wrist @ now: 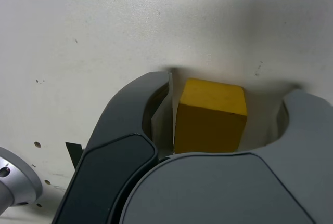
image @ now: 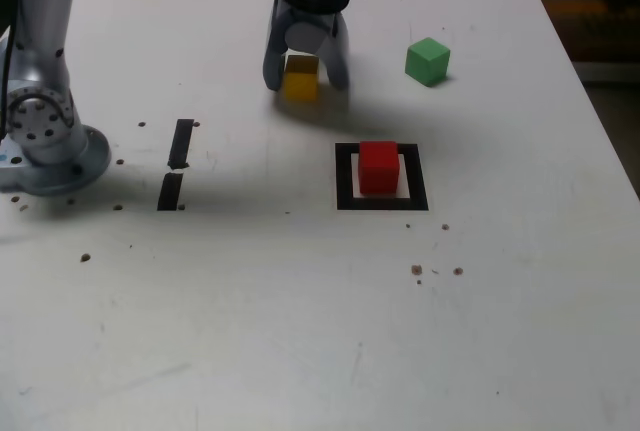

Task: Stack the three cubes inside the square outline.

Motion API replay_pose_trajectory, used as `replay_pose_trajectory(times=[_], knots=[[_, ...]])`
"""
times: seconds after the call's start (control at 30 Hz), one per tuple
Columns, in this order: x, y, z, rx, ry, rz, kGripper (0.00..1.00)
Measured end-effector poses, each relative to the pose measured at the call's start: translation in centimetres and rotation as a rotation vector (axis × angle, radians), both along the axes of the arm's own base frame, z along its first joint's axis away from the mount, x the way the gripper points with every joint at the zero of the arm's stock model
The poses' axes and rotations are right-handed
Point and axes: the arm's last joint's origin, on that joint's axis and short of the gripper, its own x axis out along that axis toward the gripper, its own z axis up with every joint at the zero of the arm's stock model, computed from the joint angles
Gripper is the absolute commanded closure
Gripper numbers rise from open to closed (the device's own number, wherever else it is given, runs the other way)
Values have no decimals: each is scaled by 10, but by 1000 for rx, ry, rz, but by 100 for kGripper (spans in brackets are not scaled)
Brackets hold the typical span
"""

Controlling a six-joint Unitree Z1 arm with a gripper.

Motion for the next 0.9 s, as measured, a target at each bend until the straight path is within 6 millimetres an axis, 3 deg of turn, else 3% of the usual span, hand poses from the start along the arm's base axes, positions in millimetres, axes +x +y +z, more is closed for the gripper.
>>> replay_pose_trajectory(times=[0.37, 0.7, 0.9], knots=[[0, -1, 2, -9, -40, 4, 84], [-1, -23, 46, -8, -79, 10, 87], [8, -57, 86, 6, -79, -19, 87]])
